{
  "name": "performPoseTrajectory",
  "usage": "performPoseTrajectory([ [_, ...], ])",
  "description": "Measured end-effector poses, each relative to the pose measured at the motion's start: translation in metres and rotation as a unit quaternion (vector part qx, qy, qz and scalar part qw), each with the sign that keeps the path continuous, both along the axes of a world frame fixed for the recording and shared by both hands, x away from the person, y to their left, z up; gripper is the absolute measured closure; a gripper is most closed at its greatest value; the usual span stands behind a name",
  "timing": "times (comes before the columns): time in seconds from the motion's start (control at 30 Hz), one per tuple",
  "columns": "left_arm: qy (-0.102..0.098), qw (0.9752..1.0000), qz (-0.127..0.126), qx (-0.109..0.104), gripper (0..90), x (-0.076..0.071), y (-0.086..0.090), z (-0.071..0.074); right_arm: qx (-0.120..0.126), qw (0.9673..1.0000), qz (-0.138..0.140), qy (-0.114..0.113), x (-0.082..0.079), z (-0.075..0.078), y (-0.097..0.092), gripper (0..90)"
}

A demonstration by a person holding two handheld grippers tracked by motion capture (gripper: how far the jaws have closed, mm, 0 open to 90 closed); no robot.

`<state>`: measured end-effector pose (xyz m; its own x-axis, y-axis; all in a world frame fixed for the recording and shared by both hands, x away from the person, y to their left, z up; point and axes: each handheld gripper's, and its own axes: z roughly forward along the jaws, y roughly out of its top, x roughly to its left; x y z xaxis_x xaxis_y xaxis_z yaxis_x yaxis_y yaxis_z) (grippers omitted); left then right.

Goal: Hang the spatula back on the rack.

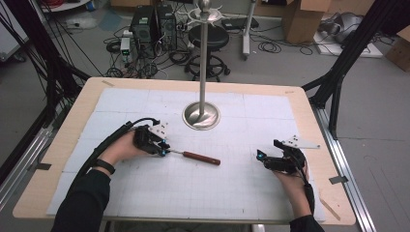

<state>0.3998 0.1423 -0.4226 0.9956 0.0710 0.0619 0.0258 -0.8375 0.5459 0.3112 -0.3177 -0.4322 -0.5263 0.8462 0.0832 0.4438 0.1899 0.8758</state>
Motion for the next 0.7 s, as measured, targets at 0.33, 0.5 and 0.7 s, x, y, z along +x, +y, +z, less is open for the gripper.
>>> performPoseTrajectory([
  [0.33,0.015,0.9989,0.040,-0.016,83.8,-0.0081,0.0077,-0.0020,0.001,1.0000,-0.001,0.002,0.0004,-0.0003,-0.0004,15.2],
  [0.5,0.023,0.9981,0.054,-0.016,83.2,-0.0076,0.0070,-0.0022,-0.002,1.0000,0.001,0.003,0.0007,-0.0009,0.0006,15.2],
  [0.7,0.014,0.9982,0.058,-0.001,83.3,-0.0099,0.0035,-0.0006,-0.002,1.0000,0.001,0.002,0.0017,-0.0015,0.0013,15.3],
])
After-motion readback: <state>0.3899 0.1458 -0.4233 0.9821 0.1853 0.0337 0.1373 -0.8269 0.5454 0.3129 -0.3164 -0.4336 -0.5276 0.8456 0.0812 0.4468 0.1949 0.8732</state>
